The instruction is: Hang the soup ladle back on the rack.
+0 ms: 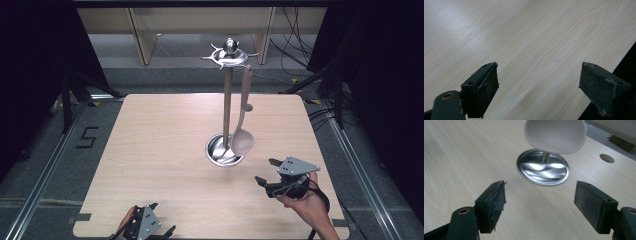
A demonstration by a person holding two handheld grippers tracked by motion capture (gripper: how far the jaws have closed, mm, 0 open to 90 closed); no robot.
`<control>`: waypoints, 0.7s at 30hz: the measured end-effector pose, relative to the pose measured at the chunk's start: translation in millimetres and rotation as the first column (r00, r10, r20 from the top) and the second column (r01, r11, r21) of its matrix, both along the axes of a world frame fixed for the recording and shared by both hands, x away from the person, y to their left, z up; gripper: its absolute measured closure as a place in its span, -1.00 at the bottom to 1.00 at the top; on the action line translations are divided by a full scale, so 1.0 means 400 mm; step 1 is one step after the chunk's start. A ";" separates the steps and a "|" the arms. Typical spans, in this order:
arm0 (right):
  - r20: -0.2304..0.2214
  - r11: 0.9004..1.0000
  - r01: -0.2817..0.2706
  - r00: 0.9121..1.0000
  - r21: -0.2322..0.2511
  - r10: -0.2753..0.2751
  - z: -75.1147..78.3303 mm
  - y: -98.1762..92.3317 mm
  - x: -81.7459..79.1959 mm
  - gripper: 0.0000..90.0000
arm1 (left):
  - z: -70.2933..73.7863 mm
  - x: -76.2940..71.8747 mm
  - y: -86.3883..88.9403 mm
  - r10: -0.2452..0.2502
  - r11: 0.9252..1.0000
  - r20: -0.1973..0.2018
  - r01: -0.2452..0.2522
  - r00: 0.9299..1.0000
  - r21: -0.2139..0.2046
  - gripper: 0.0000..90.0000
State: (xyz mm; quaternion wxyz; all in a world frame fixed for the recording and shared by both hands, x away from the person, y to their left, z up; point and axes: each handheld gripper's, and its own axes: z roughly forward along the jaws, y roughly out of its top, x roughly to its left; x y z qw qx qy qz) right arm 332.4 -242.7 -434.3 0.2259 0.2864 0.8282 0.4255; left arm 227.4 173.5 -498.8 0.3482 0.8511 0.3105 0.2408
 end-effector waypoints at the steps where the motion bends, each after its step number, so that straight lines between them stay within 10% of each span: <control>1: -0.005 1.000 0.007 1.000 -0.004 -0.007 -0.004 -0.003 -0.003 -0.42 | -0.002 0.001 0.000 0.006 1.000 0.009 -0.006 1.000 -0.001 -0.67; 21: -0.070 0.999 0.018 0.997 -0.028 -0.020 -0.070 -0.032 -0.063 -0.48 | -0.003 0.000 -0.001 0.003 1.000 -0.002 -0.003 1.000 0.008 -0.67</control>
